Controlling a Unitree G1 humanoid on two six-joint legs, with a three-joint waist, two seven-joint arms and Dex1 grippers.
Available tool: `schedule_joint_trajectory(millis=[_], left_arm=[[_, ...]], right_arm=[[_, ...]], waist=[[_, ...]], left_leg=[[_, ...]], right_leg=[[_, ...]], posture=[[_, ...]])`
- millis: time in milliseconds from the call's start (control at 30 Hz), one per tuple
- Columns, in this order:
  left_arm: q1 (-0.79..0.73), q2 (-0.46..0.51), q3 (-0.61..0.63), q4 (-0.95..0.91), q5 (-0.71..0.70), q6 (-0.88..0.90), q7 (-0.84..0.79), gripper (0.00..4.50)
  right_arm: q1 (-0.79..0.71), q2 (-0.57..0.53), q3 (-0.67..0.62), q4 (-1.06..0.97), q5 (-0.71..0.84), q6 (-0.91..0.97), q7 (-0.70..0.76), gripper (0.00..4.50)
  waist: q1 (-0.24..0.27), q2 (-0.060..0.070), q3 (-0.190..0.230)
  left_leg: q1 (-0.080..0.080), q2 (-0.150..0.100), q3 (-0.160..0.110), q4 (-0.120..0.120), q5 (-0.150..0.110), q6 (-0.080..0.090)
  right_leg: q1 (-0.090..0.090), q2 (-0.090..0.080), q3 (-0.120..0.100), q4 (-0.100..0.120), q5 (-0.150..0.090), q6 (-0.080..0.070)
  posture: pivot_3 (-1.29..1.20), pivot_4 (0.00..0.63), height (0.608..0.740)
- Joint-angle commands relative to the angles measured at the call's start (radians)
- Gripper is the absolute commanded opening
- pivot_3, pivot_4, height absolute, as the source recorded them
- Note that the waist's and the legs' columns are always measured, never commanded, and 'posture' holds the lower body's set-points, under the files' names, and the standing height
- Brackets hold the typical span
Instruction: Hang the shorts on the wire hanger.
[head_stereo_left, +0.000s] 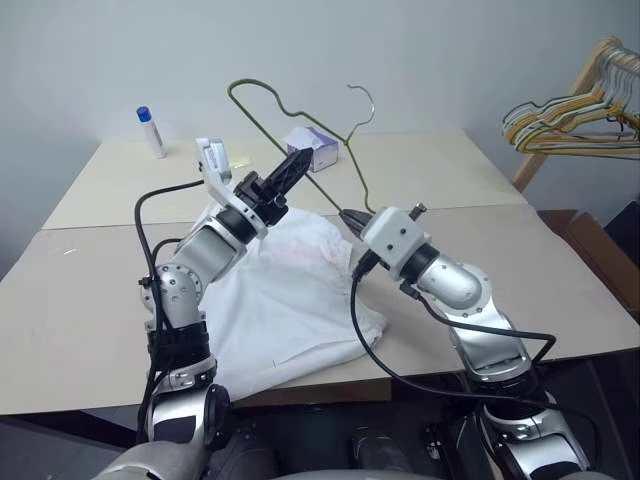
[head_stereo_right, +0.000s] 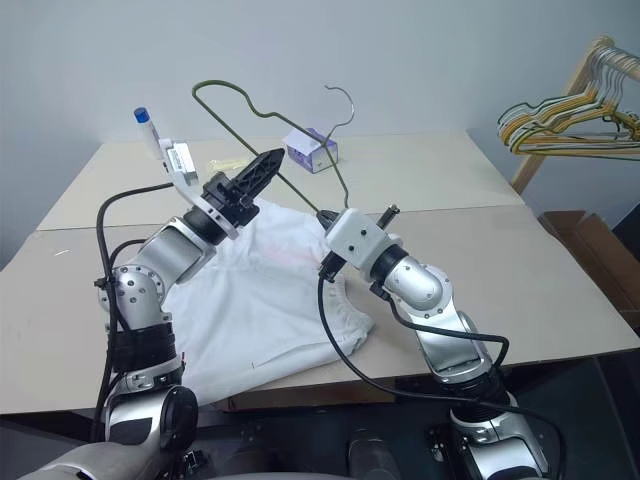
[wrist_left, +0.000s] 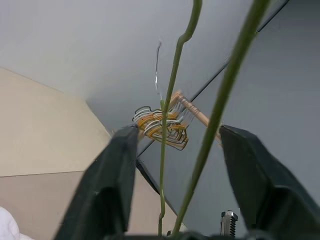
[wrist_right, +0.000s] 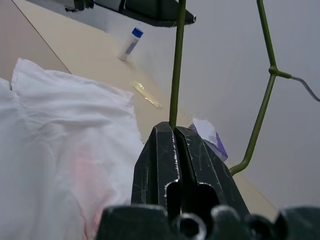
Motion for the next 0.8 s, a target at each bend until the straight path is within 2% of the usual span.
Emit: schedule_joint_trajectory(millis=[33, 133, 333, 433, 700, 733, 800], left_arm=[[-0.026, -0.001, 0.008, 0.003, -0.022, -0.015, 0.004, 1.16], [-0.025, -0.001, 0.009, 0.006, -0.023, -0.017, 0.006, 0.12], [-0.005, 0.003, -0.003, -0.018, -0.008, -0.027, -0.021, 0.02], [0.009, 0.016, -0.028, -0.042, 0.031, -0.045, -0.056, 0.0], [0.023, 0.066, -0.048, -0.029, 0.105, -0.121, -0.179, 0.0], [0.018, 0.082, -0.051, -0.019, 0.115, -0.124, -0.204, 0.0], [0.008, 0.117, -0.056, 0.002, 0.137, -0.132, -0.256, 0.0]], right_arm=[[0.0, -0.004, -0.007, -0.014, -0.027, -0.06, -0.014, 0.0], [0.006, 0.001, -0.004, -0.009, -0.041, -0.074, -0.015, 0.0], [0.006, -0.01, 0.015, 0.005, -0.071, -0.096, 0.008, 0.0], [0.002, -0.018, 0.021, 0.012, -0.08, -0.104, 0.027, 0.76], [0.011, -0.029, -0.002, -0.01, -0.071, -0.156, 0.044, 3.66], [0.019, -0.035, -0.02, -0.035, -0.033, -0.152, 0.067, 3.94], [0.028, -0.047, -0.059, -0.08, 0.048, -0.117, 0.116, 3.94]], waist=[[0.0, 0.0, 0.0], [-0.001, 0.0, 0.0], [0.0, 0.0, 0.0], [-0.001, 0.0, 0.0], [0.0, 0.0, 0.0], [0.0, 0.0, 0.0], [0.0, 0.0, 0.0]], left_leg=[[0.0, 0.0, 0.0, 0.0, 0.0, 0.0], [0.0, 0.0, 0.0, 0.0, 0.0, 0.0], [0.0, 0.0, 0.0, 0.0, 0.0, 0.0], [0.0, 0.0, 0.0, 0.0, 0.0, 0.0], [0.0, 0.0, 0.0, 0.0, 0.0, 0.0], [0.0, 0.0, 0.0, 0.0, 0.0, 0.0], [0.0, 0.0, 0.0, 0.0, 0.0, 0.0]], right_leg=[[0.0, 0.0, 0.0, 0.0, 0.0, 0.0], [0.0, 0.0, 0.0, 0.0, 0.0, 0.0], [0.0, 0.0, 0.0, 0.0, 0.0, 0.0], [0.0, 0.0, 0.0, 0.0, 0.0, 0.0], [0.0, 0.0, 0.0, 0.0, 0.0, 0.0], [0.0, 0.0, 0.0, 0.0, 0.0, 0.0], [0.0, 0.0, 0.0, 0.0, 0.0, 0.0]], posture=[[-0.03, 0.0, 0.74], [-0.03, 0.0, 0.74], [-0.03, 0.0, 0.74], [-0.03, 0.0, 0.74], [-0.03, 0.0, 0.74], [-0.03, 0.0, 0.74], [-0.04, 0.0, 0.74]])
